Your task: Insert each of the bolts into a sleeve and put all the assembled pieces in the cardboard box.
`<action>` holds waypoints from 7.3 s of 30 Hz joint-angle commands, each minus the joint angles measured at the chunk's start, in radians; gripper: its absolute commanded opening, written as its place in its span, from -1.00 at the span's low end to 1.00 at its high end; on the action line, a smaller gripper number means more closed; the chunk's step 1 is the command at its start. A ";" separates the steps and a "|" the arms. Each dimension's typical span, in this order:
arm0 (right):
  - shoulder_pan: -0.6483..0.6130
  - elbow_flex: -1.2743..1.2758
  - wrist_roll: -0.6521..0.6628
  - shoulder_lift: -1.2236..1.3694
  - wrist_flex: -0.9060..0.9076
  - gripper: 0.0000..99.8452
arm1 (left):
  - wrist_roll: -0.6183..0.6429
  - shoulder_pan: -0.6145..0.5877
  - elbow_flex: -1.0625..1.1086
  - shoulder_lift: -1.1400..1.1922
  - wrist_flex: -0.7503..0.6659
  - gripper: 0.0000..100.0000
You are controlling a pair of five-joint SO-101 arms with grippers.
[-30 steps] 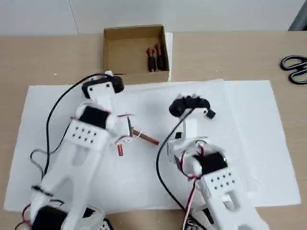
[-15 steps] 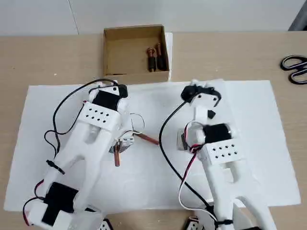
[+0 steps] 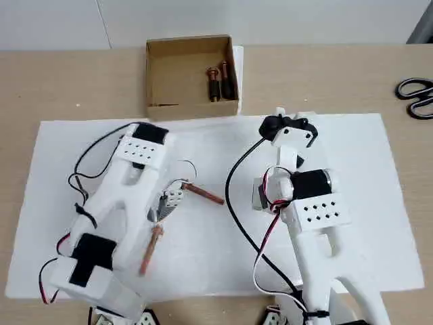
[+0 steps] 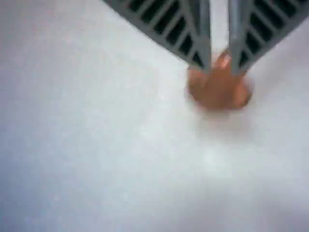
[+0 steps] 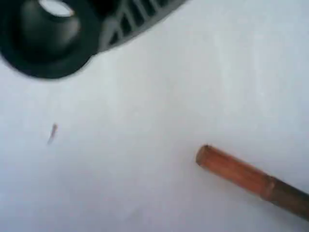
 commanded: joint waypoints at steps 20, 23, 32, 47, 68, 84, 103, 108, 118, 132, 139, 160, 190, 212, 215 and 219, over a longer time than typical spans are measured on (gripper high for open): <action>0.012 -0.074 0.180 0.002 -0.053 -0.98 | -0.091 0.029 -0.113 0.009 0.014 -0.98; 0.012 -0.043 0.222 0.002 -0.099 -0.92 | -0.091 0.008 -0.113 0.005 0.015 -0.98; 0.012 0.014 0.222 0.002 -0.104 -0.63 | -0.091 0.006 -0.114 0.002 0.018 -0.98; 0.140 -0.026 0.334 0.088 0.015 -0.62 | -0.379 -0.117 -0.147 0.000 0.043 -0.99; 0.051 -0.816 0.436 0.674 0.351 -0.62 | -0.382 -0.127 -0.249 0.000 0.044 -0.99; 0.050 -0.821 0.431 0.837 0.185 -0.62 | -0.382 -0.124 -0.249 0.002 0.043 -0.99; 0.142 -0.821 0.434 0.963 0.067 -0.62 | -0.384 -0.124 -0.249 0.011 0.043 -0.99; 0.128 -0.821 0.428 0.981 0.042 -0.62 | -0.384 -0.124 -0.249 0.011 0.041 -0.99; 0.114 -0.821 0.428 1.055 -0.001 -0.62 | -0.384 -0.124 -0.249 0.011 0.041 -0.99; 0.096 -0.822 0.364 1.093 -0.008 -0.95 | -0.385 -0.124 -0.249 0.012 0.041 -0.99; 0.096 -0.830 0.358 1.089 0.015 -1.00 | -0.385 -0.124 -0.249 0.012 0.041 -0.99; 0.097 -1.065 0.364 1.099 0.217 -1.00 | -0.482 -0.077 -0.271 -0.055 0.048 -0.99; 0.107 -0.999 0.367 1.164 0.191 -0.99 | -0.557 -0.072 0.105 -0.150 0.048 -0.95; 0.107 -0.999 0.365 1.165 0.183 -0.99 | -0.660 -0.072 0.070 -0.011 0.046 -0.91; 0.107 -0.999 0.365 1.165 0.183 -0.99 | -0.698 -0.074 0.050 -0.008 0.046 -0.85; 0.108 -0.999 0.365 1.165 0.183 -0.99 | -0.706 -0.072 -0.013 -0.011 0.046 -0.84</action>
